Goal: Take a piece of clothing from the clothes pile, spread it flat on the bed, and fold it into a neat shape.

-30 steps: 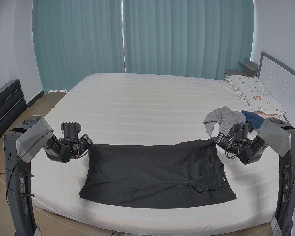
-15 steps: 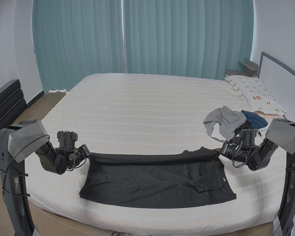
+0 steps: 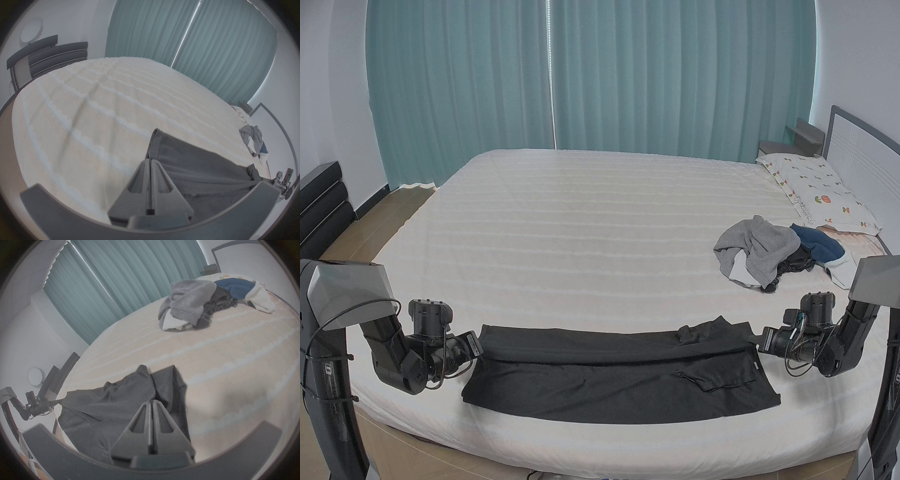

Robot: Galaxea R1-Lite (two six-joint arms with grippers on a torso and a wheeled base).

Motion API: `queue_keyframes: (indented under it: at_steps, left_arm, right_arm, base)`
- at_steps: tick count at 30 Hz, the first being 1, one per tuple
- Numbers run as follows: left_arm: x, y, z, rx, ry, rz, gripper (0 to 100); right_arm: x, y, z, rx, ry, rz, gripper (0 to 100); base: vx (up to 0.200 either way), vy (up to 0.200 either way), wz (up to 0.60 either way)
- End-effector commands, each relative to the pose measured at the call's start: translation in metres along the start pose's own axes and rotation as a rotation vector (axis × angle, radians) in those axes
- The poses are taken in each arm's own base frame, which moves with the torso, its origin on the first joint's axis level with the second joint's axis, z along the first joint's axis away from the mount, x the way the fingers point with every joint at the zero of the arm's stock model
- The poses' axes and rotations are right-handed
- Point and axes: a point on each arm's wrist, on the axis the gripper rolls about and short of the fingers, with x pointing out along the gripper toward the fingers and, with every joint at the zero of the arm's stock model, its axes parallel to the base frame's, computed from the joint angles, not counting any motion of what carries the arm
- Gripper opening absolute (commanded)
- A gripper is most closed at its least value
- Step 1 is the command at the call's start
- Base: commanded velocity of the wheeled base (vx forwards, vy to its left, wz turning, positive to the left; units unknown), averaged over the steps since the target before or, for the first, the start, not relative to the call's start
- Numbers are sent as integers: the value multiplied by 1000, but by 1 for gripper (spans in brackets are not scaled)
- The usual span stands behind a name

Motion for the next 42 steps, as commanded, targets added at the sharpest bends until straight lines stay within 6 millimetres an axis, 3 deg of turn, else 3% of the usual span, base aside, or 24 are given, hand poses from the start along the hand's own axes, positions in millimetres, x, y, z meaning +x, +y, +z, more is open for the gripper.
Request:
queue_keyframes:
  at_steps: [1,12,13,15,16,21,26,32,35,42]
  left_arm:
    - [-5,0,-15,19,49,6,0]
    - [-12,-4,-29,31,96,-3,0]
    - [-13,-4,-29,31,96,0,100]
    - [-13,-3,-30,32,99,1,100]
    - [-14,-3,-30,32,101,2,100]
    - [-19,0,-27,25,86,14,100]
    - [-29,2,-4,-37,6,-5,100]
    - [-27,-4,22,-167,-55,-84,100]
    - [-18,-12,35,-236,-46,-146,100]
    - [21,-19,37,-294,42,-105,100]
  right_arm:
    - [0,-11,-16,20,49,-26,0]
    - [1,-15,-20,31,62,-25,0]
    - [1,-15,-20,31,62,-25,0]
    - [2,-16,-21,35,63,-25,0]
    - [2,-16,-21,34,62,-25,100]
    - [-3,-10,-7,77,-7,7,100]
    - [-11,-1,11,206,-66,53,100]
    - [-10,-2,13,335,-74,64,100]
    - [-5,-3,16,461,-71,99,100]
    - [14,-12,11,474,-51,90,100]
  base:
    - [0,0,0]
    - [0,0,0]
    - [0,0,0]
    - [0,0,0]
    - [0,0,0]
    - [0,0,0]
    - [0,0,0]
    - [0,0,0]
    - [0,0,0]
    - [0,0,0]
